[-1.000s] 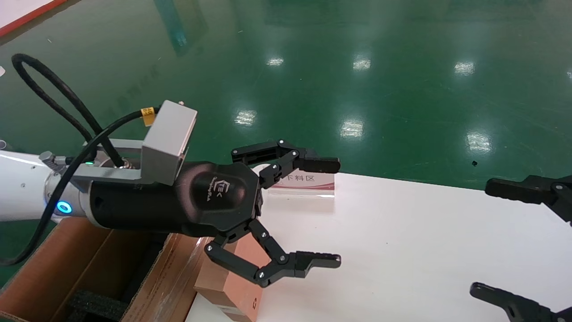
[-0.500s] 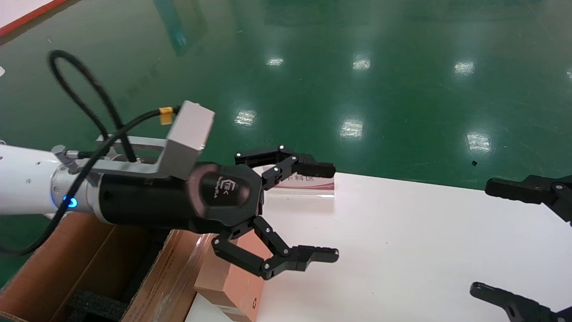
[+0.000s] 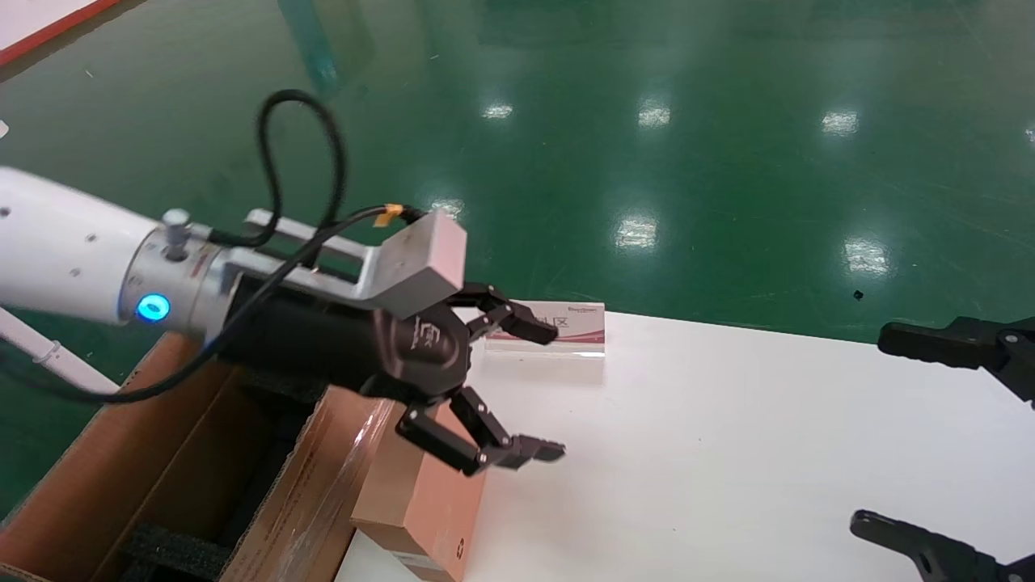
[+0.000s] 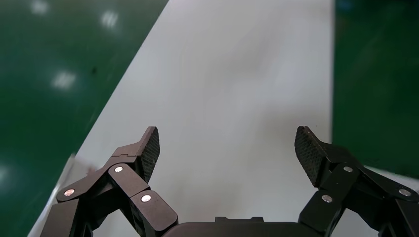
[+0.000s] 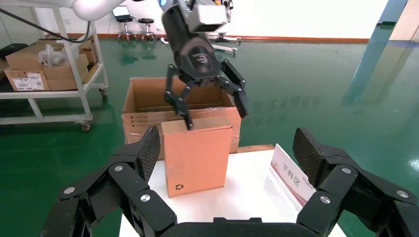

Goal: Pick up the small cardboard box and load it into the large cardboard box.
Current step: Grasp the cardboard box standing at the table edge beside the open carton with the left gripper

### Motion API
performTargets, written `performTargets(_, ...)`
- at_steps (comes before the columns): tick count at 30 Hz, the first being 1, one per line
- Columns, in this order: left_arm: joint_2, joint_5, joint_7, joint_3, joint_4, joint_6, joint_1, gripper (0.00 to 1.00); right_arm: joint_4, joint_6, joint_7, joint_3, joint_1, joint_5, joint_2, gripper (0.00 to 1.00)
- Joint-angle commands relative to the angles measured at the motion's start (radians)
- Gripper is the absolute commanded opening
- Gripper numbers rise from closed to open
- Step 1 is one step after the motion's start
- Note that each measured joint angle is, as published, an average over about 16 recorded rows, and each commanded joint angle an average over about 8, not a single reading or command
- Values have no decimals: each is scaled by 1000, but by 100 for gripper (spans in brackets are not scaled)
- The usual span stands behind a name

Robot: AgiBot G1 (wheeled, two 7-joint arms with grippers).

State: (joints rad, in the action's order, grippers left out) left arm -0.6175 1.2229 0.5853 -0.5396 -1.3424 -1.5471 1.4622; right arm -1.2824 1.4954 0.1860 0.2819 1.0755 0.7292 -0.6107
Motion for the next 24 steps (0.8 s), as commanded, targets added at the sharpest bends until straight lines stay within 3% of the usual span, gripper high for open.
performTargets(1, -13, 53, 47, -30, 0, -11, 49, 100, 0, 0, 0, 0, 0, 0, 0, 100)
performTargets(12, -90, 246, 269, -268, 5, -29, 249, 100, 0, 0, 0, 1, 0, -1, 0, 100)
performTargets(24, -142, 333, 489, -503, 9, -20, 372, 100, 0, -1, -1, 2, 0, -1, 1, 100)
